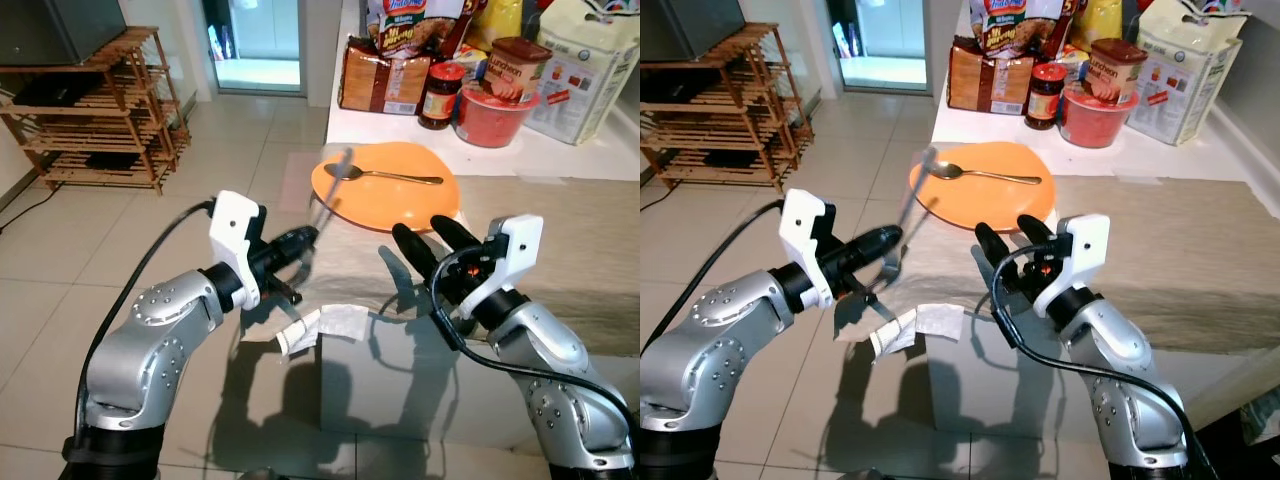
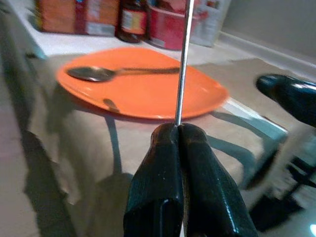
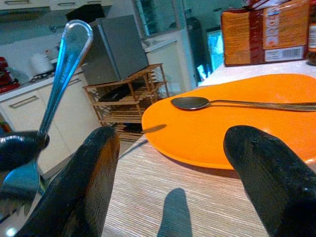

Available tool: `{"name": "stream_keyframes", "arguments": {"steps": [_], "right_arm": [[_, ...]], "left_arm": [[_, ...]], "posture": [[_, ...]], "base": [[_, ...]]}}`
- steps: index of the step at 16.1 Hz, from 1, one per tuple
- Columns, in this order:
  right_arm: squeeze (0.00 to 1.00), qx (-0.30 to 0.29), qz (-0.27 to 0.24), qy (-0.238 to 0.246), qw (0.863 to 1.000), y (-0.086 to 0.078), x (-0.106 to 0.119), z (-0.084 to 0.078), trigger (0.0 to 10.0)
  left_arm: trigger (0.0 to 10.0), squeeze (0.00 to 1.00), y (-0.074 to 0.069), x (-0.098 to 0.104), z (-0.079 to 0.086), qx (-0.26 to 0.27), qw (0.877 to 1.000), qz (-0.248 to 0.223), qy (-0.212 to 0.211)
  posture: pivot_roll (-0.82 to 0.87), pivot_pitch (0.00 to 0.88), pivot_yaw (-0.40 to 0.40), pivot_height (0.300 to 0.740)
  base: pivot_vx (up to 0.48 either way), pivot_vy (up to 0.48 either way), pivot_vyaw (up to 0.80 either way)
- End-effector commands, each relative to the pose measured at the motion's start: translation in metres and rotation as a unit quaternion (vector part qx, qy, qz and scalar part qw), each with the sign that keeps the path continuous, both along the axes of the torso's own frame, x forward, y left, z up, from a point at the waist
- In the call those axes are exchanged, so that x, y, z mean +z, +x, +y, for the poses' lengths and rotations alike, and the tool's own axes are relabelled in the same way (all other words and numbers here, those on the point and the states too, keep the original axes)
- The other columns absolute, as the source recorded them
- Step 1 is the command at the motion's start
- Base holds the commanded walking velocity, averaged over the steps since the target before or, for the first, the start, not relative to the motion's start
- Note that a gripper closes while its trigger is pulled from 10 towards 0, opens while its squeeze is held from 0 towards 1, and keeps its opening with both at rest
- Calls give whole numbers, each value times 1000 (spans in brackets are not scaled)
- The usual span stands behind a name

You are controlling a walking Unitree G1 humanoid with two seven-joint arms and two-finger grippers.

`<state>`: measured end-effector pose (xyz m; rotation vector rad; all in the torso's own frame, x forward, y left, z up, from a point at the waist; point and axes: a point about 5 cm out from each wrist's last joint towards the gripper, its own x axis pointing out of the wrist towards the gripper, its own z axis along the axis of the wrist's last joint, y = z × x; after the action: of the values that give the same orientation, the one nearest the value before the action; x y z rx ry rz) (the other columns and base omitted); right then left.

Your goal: Setting the table

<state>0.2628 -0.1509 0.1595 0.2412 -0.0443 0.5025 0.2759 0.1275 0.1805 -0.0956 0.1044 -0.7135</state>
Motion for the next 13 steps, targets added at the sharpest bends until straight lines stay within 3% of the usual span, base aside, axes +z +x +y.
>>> {"name": "stream_keyframes", "arguments": {"steps": [1, 4, 7, 13], "right_arm": [[0, -7, -2, -2, 1000, 0, -2, 3, 10000], [0, -14, 9, -1, 1000, -2, -8, 7, 10000], [0, -35, 17, -6, 999, -3, -13, -1, 10000], [0, -33, 19, -10, 999, -3, -13, -3, 10000]], "left_arm": [[0, 0, 8, 3, 2, 30, 999, -12, 1], [0, 0, 18, 4, 2, 61, 998, -15, -15], [0, 0, 26, 9, 6, 88, 995, -26, -45], [0, 0, 27, 11, 2, 82, 995, -26, -58]], "posture": [[68, 0, 5, 740], [59, 0, 2, 740], [46, 0, -2, 740], [46, 0, -2, 740]], "base": [[0, 0, 0], [0, 0, 0], [0, 0, 0], [0, 0, 0]]}}
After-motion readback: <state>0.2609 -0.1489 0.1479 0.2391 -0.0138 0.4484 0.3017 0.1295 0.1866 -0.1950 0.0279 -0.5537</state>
